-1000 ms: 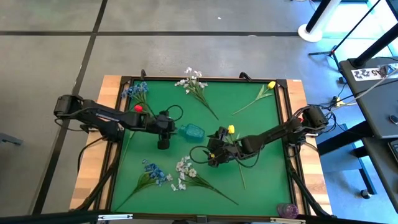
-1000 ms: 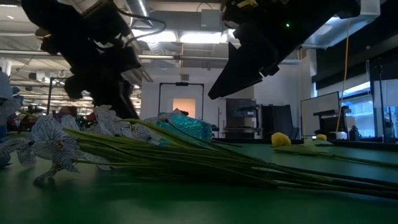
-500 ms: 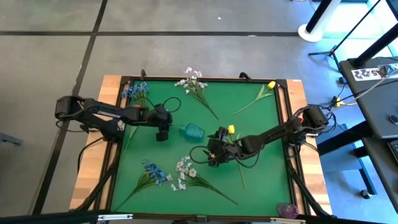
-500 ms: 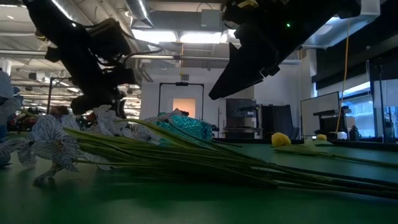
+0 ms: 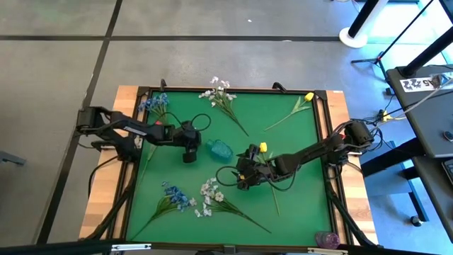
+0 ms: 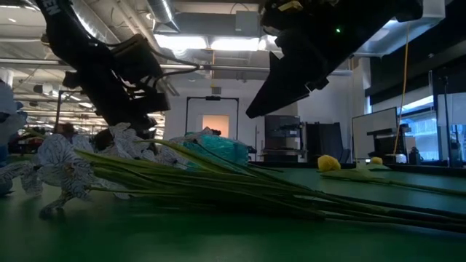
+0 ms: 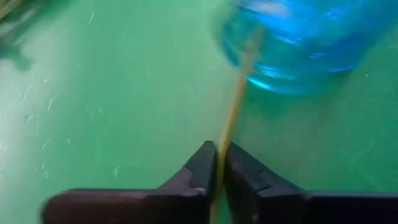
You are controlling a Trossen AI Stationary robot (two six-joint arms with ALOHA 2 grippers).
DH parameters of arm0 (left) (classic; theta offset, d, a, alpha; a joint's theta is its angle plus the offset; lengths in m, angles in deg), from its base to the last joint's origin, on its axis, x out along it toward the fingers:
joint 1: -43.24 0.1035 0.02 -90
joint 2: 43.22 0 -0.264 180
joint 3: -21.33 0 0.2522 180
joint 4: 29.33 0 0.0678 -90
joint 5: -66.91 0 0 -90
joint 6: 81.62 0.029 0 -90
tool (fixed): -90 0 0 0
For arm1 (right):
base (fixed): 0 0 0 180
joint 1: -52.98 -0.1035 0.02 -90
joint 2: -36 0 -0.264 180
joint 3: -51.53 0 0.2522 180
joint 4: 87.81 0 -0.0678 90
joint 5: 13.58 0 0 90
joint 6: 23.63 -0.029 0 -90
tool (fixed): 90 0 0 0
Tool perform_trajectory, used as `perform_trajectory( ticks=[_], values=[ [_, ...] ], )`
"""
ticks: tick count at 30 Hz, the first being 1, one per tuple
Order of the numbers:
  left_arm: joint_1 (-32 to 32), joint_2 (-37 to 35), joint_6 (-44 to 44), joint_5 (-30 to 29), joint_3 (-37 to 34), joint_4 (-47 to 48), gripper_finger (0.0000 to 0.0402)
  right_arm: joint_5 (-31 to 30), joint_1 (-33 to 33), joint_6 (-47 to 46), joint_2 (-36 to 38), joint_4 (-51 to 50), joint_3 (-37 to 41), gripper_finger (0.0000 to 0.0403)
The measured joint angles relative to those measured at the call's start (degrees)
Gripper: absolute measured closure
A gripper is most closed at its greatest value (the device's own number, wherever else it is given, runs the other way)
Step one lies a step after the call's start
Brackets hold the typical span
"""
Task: Sort flowers into vase by color
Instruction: Adjust the blue vase
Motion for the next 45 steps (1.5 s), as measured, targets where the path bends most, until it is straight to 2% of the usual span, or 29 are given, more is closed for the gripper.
perform_trajectory(
  ticks=[5, 10, 19, 25, 30, 36, 42, 45],
  values=[
    [-2.4, -0.2, -0.1, -0.3, 0.0, -5.5, 0.0393, 0.8, 1.1, -0.1, 0.0, 1.0, 0.0, 0.0065],
    [-4.9, -0.2, 0.4, -0.3, 1.4, -5.2, 0.0398, 4.3, 3.3, -1.1, 0.0, 0.9, 0.0, 0.0065],
    [-9.4, -0.2, 1.7, -0.2, 7.5, 3.3, 0.0398, 10.2, 6.2, 2.3, 0.0, 0.4, 0.0, 0.0065],
    [-9.6, 0.8, 1.8, -0.3, 9.9, 5.5, 0.0398, 10.4, 8.3, 5.3, 0.0, -3.0, 0.0, 0.0065],
    [-9.6, 4.8, 3.0, -0.3, 13.1, 6.5, 0.0398, 10.8, 10.7, 8.4, 0.0, -3.8, 0.0, 0.0065],
    [-9.9, 7.5, 4.6, -0.5, 17.0, 7.9, 0.0398, 17.0, 14.0, 9.9, -0.4, -4.2, 0.0, 0.0065],
    [-10.7, 7.5, 4.6, 2.1, 18.4, 8.8, 0.0398, 24.7, 17.7, 9.1, -4.5, -2.5, 0.0, 0.0065],
    [-11.4, 7.5, 4.6, 2.4, 18.7, 9.1, 0.0398, 25.3, 17.9, 9.2, -7.5, 0.3, 0.0, 0.0065]
  ],
)
